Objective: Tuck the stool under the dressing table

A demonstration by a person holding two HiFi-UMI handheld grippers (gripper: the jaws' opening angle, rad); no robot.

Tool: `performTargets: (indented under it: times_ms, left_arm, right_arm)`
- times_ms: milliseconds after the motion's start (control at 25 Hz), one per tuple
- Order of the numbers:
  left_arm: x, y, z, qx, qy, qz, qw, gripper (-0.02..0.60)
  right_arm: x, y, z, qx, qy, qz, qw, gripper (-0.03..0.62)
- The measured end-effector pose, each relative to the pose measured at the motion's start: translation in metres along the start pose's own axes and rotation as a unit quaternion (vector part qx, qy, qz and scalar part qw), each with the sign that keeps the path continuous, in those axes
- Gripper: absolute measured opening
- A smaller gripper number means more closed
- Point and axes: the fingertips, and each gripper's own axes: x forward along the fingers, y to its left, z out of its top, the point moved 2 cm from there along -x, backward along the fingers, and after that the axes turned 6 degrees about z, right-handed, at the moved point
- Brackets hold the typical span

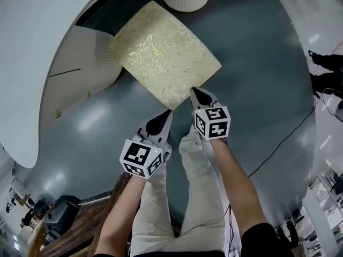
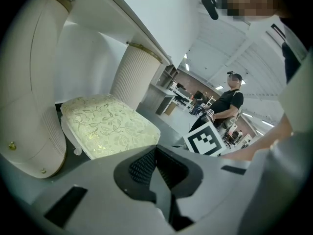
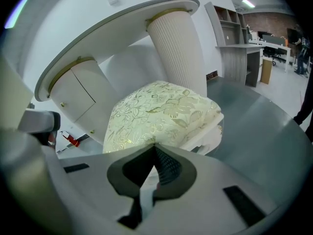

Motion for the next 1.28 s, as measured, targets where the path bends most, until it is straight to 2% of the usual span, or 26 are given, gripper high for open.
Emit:
performTargets:
  times_ms: [1000,1280]
  left_arm:
    - [0.001,-0.003,-0.002,-0.016,-0.024,0.026,0.9992,0.009]
    - [-0.005,0.0,-0.014,-0.028,-0.031,0.043,0.9982,0.009]
  right_arm:
    - [0.0,0.0,0.003,-0.006,-0.001,0.005,1.0,0.008]
    - [0.0,0.0,0.001,-0.008,-0.004,0.004,1.0,0.008]
